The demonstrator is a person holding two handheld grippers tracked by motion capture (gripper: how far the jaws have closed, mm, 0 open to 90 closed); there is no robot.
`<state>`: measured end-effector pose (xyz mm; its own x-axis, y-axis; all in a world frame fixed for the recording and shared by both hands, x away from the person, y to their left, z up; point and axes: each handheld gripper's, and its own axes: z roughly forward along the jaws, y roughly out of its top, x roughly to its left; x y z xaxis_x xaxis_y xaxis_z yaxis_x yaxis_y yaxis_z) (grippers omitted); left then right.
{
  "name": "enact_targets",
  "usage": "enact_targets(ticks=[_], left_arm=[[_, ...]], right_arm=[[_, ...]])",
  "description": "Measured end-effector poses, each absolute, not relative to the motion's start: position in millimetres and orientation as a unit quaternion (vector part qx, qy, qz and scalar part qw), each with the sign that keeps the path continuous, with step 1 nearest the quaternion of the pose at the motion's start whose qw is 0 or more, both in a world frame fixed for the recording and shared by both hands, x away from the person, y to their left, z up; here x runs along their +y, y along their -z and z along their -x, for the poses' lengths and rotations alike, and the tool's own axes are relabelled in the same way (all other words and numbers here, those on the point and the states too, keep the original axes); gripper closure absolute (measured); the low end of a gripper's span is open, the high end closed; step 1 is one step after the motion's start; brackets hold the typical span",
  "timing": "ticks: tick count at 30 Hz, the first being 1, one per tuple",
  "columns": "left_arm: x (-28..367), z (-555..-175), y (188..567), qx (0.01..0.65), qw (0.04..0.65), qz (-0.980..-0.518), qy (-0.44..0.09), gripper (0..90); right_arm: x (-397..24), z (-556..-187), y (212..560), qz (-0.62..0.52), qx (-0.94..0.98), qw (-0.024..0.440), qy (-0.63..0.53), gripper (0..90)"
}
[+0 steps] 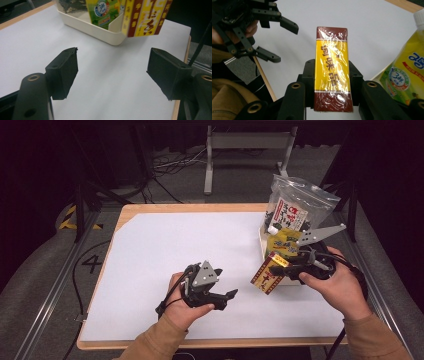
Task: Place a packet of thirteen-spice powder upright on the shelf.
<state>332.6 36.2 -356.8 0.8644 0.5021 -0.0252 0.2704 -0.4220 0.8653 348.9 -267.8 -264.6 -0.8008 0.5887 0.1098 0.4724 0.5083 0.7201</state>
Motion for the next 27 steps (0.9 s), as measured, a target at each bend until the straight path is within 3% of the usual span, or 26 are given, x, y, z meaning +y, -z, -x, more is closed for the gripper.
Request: enact_targets(ticks=[27], left_arm=[[89,-342,359,0.292,0.463,-0.831,-0.101,24.2]], right_arm=[[-294,-377,233,-0.193,0.908,0.114,-0.354,68.4]])
